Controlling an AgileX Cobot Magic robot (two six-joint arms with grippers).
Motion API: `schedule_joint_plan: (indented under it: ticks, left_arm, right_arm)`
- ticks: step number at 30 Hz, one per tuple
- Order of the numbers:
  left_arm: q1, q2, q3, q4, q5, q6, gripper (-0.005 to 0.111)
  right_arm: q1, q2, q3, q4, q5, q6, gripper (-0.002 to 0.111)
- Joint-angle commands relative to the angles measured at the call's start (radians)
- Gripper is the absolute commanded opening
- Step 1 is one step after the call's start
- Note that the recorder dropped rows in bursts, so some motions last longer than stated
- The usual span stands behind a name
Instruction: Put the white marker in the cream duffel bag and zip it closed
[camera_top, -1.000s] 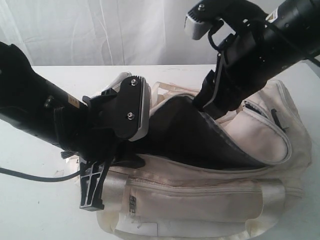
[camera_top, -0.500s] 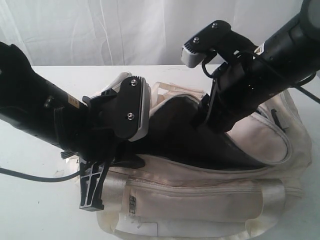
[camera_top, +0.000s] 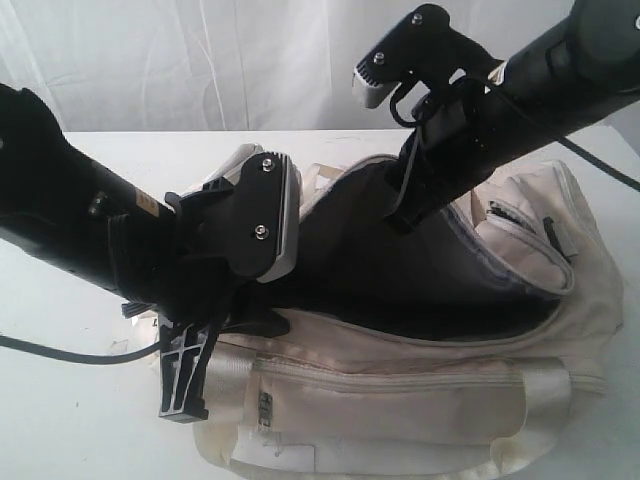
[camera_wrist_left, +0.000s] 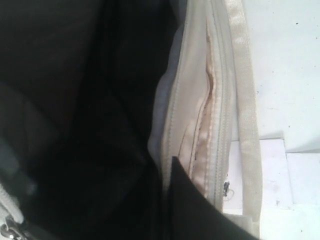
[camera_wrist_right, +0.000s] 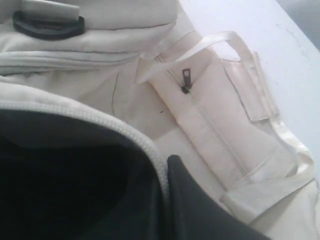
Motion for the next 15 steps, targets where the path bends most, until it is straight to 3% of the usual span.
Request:
schedule_joint_plan:
  ticks: [1,5,15]
  left_arm:
    - [-0.005,-0.003,0.006,-0.015,0.036,-0.010,0.000]
    - [-0.005,-0.003,0.006,-0.015,0.042,-0.010,0.000]
    - [-0.005,-0.003,0.006,-0.015,0.048,-0.012,0.000]
  right_arm:
    - [-0.002,0.036,-0.066,-0.089,-0.024,0.007,0.000]
    - [-0.006,0.061,-0.128,-0.188,-0.024,0.047,0.000]
    - [-0.103,0.123,-0.251,-0.208,-0.074,0.059,0.000]
